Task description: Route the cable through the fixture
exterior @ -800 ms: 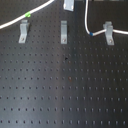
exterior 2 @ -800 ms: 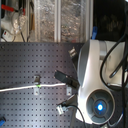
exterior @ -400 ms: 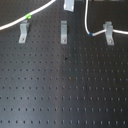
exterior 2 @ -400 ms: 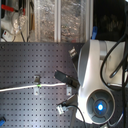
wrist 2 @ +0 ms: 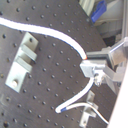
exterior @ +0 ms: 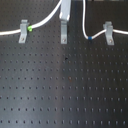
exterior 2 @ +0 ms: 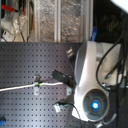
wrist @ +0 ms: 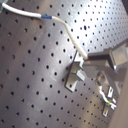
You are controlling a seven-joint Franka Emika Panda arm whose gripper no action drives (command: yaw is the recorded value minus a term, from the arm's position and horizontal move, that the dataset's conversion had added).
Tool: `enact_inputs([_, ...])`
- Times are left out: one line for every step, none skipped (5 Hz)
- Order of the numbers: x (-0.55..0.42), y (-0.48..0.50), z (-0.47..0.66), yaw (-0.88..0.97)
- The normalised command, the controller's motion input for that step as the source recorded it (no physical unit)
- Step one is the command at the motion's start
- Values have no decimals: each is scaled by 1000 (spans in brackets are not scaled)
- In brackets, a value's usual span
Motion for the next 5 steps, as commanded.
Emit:
enact_inputs([-134,348,333,-154])
enact_inputs([44,502,192,-169])
enact_inputs([1,368,446,-188])
enact_inputs([-188,326,493,0])
enact_inputs([-33,10,148,0])
